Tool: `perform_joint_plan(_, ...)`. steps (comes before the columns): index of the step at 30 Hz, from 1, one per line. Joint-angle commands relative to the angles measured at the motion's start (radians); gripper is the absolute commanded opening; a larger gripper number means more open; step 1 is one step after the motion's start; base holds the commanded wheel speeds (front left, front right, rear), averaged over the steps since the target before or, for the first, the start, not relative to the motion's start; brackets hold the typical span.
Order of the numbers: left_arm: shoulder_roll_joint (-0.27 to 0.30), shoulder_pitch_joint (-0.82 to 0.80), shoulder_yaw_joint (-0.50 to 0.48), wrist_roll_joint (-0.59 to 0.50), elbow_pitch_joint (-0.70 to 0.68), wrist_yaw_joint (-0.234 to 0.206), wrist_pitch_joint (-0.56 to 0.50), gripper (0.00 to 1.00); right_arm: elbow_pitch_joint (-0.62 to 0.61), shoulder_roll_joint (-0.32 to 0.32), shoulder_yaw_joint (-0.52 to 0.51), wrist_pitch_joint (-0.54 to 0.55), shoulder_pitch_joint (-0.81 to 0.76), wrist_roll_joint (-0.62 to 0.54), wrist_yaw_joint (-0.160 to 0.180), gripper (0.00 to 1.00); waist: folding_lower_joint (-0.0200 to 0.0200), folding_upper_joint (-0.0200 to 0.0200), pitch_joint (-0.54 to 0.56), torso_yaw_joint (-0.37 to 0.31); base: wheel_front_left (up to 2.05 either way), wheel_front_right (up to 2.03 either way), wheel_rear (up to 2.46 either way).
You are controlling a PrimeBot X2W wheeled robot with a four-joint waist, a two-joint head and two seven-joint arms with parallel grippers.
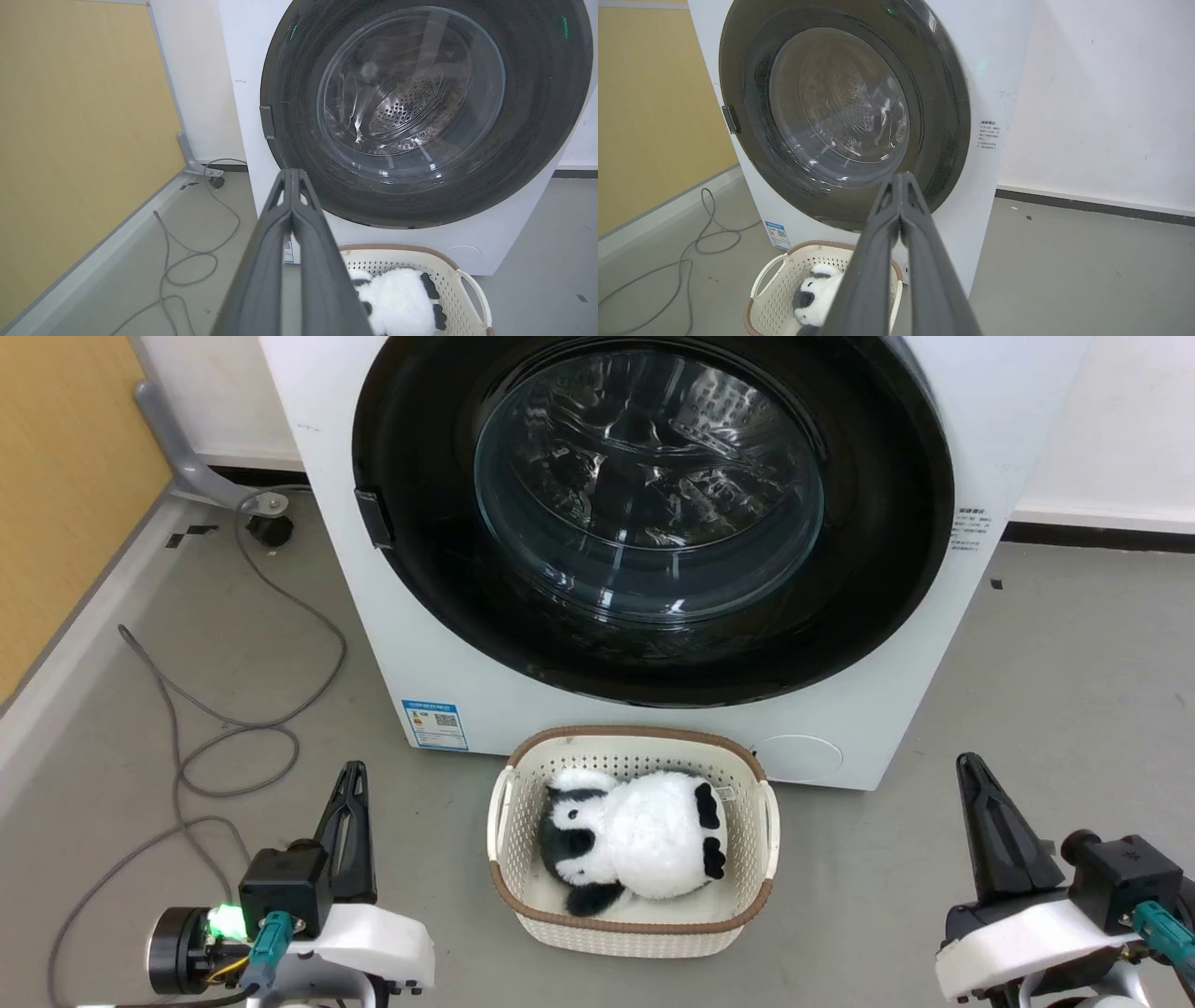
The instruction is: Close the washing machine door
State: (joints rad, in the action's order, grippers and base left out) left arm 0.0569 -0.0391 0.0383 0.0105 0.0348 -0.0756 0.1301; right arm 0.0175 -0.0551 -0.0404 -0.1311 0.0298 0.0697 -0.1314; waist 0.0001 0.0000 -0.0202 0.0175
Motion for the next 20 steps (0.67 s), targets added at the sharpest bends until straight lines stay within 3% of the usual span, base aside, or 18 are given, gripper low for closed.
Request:
perform_joint_plan(1, 0.0, 0.018, -0.004, -0.005, -0.004, 0.007, -0.006, 0.0, -0.007, 0.003, 0.003, 0.006, -0.015, -0.009, 0.0, 0.0, -0.0001, 0.0, 0.0, 0.0, 0.0, 0.0, 0.0)
perform_joint_plan(20, -0.002, 0.025, -0.016, -0.007, -0.015, 0.031, -0.049, 0.0, -0.01, 0.003, 0.016, 0.049, -0.02, -0.03, 0.0, 0.0, -0.0001, 0.0, 0.007, -0.006, 0.0, 0.0, 0.0)
